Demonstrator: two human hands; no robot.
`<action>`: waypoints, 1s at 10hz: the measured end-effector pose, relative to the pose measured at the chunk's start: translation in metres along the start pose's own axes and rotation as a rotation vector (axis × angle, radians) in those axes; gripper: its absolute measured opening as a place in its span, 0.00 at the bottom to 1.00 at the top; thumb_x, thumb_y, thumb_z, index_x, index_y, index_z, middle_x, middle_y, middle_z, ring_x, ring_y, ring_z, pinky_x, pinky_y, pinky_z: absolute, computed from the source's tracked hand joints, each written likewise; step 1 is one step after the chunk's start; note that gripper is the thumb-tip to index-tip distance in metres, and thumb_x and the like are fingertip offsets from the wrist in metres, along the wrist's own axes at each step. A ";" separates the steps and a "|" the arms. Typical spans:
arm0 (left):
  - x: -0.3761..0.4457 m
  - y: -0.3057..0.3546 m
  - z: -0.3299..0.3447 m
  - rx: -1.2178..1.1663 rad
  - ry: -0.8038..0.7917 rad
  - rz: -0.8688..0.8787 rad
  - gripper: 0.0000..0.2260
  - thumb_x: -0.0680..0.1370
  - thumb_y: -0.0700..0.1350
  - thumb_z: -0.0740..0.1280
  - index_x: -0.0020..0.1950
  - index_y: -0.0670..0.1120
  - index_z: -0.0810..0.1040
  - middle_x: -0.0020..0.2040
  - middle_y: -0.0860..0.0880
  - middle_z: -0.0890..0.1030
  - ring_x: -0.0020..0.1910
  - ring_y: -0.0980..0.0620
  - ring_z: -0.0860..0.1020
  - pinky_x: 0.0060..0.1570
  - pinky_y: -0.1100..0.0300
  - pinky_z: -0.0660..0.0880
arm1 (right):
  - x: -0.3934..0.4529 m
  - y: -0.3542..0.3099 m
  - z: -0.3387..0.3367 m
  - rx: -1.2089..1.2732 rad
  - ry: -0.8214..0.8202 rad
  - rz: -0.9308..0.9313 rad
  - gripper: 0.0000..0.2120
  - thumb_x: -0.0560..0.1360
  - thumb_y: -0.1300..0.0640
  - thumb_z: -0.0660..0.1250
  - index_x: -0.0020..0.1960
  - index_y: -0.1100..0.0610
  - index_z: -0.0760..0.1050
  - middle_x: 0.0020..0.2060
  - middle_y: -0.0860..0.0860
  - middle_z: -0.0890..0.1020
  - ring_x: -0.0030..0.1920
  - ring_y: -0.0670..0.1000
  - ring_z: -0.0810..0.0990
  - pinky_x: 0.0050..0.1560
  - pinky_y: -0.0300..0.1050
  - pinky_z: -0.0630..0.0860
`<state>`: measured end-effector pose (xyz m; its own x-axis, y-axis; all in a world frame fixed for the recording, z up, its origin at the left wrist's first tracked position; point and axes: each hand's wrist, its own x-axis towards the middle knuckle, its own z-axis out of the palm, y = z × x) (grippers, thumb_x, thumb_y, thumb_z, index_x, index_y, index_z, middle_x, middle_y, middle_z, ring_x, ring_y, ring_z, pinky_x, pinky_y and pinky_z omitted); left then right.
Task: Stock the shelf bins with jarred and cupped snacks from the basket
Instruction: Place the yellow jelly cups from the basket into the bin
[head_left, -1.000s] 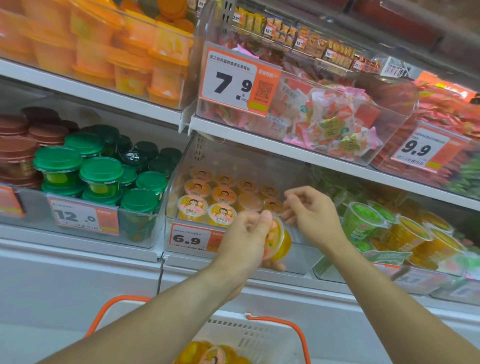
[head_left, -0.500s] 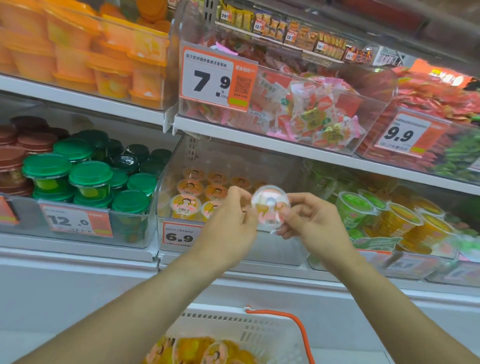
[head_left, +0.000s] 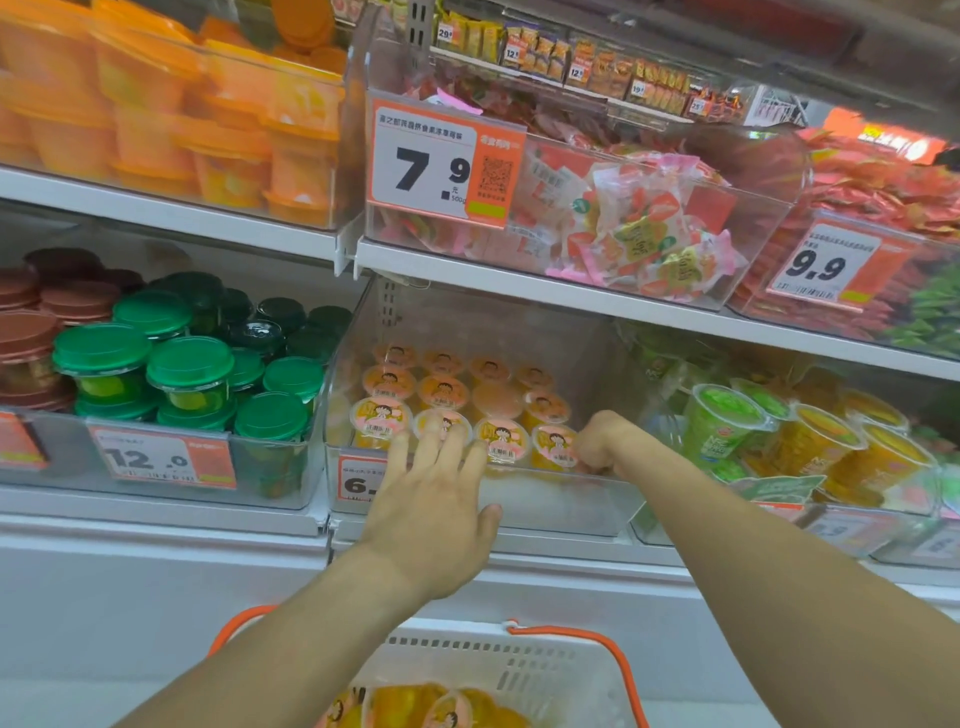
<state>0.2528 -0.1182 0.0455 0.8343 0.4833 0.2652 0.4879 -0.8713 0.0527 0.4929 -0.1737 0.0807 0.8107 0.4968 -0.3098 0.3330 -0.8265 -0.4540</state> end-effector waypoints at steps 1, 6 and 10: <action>0.000 -0.001 0.000 -0.010 -0.030 0.002 0.30 0.75 0.61 0.52 0.66 0.44 0.76 0.66 0.42 0.77 0.70 0.37 0.70 0.66 0.38 0.61 | -0.002 -0.004 0.003 -0.021 -0.043 0.014 0.13 0.78 0.68 0.64 0.37 0.56 0.68 0.34 0.55 0.78 0.39 0.54 0.76 0.48 0.47 0.79; 0.003 -0.004 0.010 0.006 0.060 0.029 0.27 0.75 0.61 0.53 0.62 0.45 0.77 0.63 0.42 0.77 0.66 0.37 0.72 0.62 0.41 0.60 | -0.013 -0.018 0.010 -0.301 -0.024 -0.199 0.17 0.82 0.65 0.54 0.65 0.65 0.76 0.70 0.57 0.74 0.71 0.56 0.70 0.66 0.48 0.71; 0.000 -0.008 0.001 -0.178 0.102 0.051 0.28 0.76 0.59 0.52 0.70 0.45 0.68 0.72 0.45 0.66 0.74 0.43 0.59 0.70 0.50 0.50 | -0.062 -0.010 0.003 0.034 0.463 -0.529 0.16 0.75 0.63 0.62 0.62 0.57 0.77 0.58 0.55 0.79 0.56 0.56 0.80 0.59 0.48 0.75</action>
<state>0.2493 -0.1106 0.0438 0.8222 0.4349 0.3672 0.3850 -0.9001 0.2039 0.4374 -0.1955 0.1023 0.6683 0.6599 0.3433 0.7299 -0.4929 -0.4736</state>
